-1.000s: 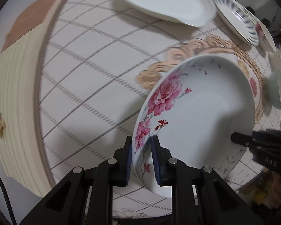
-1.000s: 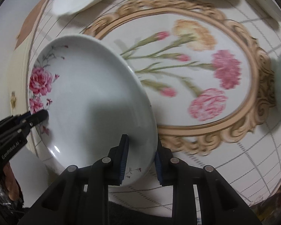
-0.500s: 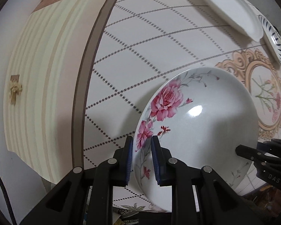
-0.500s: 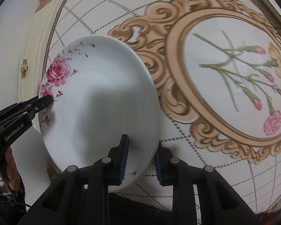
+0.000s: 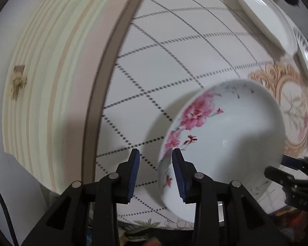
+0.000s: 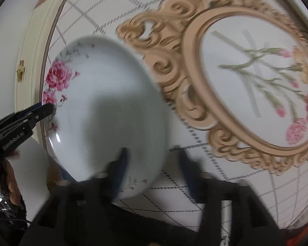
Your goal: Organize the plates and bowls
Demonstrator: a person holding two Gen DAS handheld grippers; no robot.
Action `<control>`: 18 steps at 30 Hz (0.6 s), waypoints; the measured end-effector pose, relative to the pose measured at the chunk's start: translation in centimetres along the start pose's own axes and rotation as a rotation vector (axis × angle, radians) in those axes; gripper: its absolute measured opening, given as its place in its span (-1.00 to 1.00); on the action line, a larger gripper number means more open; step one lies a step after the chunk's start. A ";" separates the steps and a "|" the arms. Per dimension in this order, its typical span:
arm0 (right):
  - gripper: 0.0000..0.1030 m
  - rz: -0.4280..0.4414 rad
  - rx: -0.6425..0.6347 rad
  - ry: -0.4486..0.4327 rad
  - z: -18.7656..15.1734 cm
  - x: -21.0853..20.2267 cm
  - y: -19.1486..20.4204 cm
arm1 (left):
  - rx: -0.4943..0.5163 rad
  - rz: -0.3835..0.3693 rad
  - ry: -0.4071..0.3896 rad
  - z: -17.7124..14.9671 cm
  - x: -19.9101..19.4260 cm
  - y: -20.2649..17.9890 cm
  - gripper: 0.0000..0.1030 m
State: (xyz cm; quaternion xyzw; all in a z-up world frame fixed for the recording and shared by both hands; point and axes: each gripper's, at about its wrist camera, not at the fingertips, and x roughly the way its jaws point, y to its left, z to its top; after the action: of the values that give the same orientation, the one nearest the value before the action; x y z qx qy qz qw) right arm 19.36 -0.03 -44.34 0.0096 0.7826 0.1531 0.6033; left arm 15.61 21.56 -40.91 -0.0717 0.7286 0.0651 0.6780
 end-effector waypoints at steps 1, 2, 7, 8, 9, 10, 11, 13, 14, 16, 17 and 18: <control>0.55 0.001 0.015 -0.025 0.0 -1.1 -0.6 | -0.015 -0.006 -0.013 0.2 -0.7 0.4 -0.41; 0.61 0.006 0.030 -0.046 0.1 -1.8 -1.1 | -0.021 -0.007 -0.027 0.4 -1.3 0.6 -0.39; 1.00 0.089 0.163 -0.319 1.5 -7.9 -4.7 | 0.058 0.006 -0.145 3.4 -5.1 -0.9 0.65; 1.00 0.105 0.169 -0.369 1.9 -8.8 -5.2 | 0.089 0.012 -0.182 4.3 -5.9 -2.0 0.75; 1.00 0.105 0.171 -0.410 2.6 -9.7 -5.7 | 0.125 0.024 -0.214 5.5 -6.7 -3.0 0.79; 1.00 0.084 0.174 -0.427 3.9 -10.4 -6.4 | 0.161 0.026 -0.234 7.0 -6.9 -3.8 0.84; 1.00 0.079 0.181 -0.431 4.8 -10.7 -6.9 | 0.191 0.019 -0.254 8.5 -7.4 -4.9 0.84; 1.00 0.092 0.232 -0.423 7.1 -11.0 -8.5 | 0.221 0.028 -0.288 11.7 -8.0 -6.3 0.84; 1.00 0.114 0.263 -0.402 8.1 -10.9 -9.1 | 0.238 0.026 -0.302 13.2 -8.0 -7.2 0.84; 1.00 0.211 0.348 -0.358 10.2 -10.2 -11.1 | 0.261 -0.003 -0.302 16.3 -8.3 -8.4 0.84; 1.00 0.235 0.376 -0.348 10.9 -9.9 -11.8 | 0.268 -0.016 -0.301 17.8 -8.3 -9.0 0.84; 1.00 0.243 0.404 -0.342 11.8 -9.7 -12.5 | 0.275 -0.039 -0.295 19.5 -8.2 -9.8 0.84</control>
State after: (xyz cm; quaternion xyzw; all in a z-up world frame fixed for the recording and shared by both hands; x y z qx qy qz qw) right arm 35.30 -11.16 -41.03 0.2489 0.6771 0.0616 0.6897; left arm 37.16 15.79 -34.08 0.0178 0.6219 -0.0383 0.7819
